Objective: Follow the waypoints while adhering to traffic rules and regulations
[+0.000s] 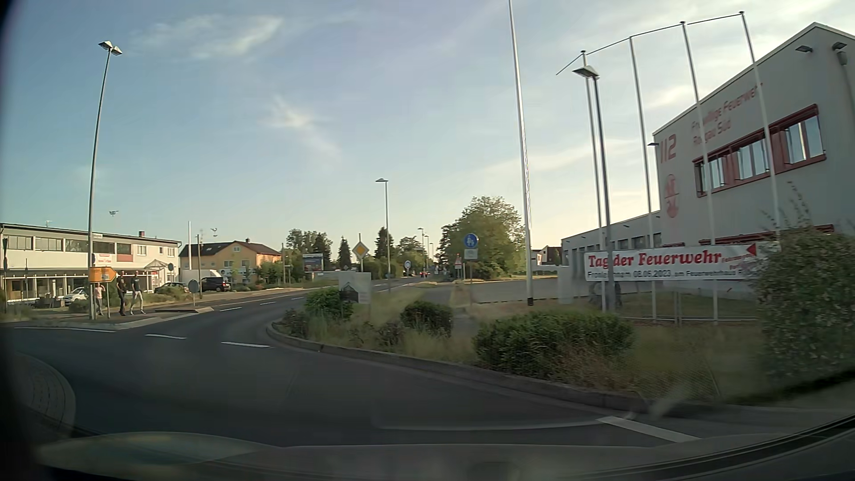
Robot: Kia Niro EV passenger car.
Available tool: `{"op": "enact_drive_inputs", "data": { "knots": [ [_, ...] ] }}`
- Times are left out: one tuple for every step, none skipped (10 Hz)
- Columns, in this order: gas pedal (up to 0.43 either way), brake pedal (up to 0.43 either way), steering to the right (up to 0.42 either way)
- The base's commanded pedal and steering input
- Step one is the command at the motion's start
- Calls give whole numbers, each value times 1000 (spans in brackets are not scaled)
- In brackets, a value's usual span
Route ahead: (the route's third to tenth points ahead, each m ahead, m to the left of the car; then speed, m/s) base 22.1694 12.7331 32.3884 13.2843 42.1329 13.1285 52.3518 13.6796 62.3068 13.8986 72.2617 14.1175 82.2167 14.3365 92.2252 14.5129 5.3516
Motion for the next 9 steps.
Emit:
{"op": "enact_drive_inputs", "data": {
  "knots": [
    [0,195,-326],
    [0,195,-325],
    [0,195,-323],
    [0,195,-322],
    [0,195,-322],
    [0,195,-322],
    [0,195,-320],
    [0,195,-315],
    [0,201,-311]
  ]
}}
